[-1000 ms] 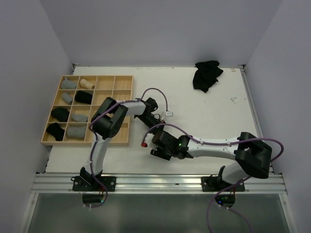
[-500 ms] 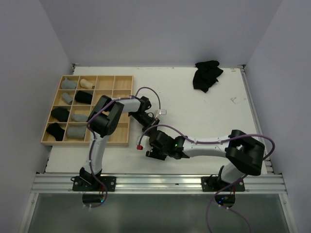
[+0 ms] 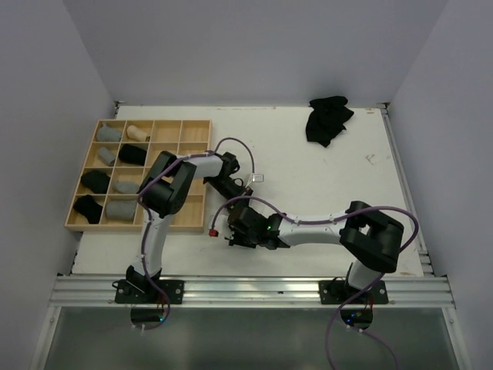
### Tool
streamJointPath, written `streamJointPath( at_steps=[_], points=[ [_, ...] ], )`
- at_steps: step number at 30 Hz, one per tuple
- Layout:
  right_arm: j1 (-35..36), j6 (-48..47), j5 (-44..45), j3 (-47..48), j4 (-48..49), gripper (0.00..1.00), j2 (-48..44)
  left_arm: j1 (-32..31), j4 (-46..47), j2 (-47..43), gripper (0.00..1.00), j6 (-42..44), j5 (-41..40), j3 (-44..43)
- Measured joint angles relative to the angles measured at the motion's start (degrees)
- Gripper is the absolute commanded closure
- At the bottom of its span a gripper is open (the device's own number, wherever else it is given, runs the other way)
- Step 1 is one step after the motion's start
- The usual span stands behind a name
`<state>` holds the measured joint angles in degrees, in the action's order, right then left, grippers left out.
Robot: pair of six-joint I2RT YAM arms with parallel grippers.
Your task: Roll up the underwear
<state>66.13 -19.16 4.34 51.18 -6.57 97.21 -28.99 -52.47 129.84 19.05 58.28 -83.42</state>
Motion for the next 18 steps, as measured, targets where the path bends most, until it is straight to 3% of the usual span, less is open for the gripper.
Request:
streamJointPath(
  at_steps=[8,18],
  points=[
    [-4.5,4.0,-7.6,-0.2,0.8,1.0,-0.4,1.1,2.4,-4.7,0.65,1.5,-2.0,2.3],
    [-12.6,13.0,-22.4,-1.3,1.9,1.0,-0.5,10.7,21.9,-18.7,0.59,-3.1,-4.5,8.4]
  ],
)
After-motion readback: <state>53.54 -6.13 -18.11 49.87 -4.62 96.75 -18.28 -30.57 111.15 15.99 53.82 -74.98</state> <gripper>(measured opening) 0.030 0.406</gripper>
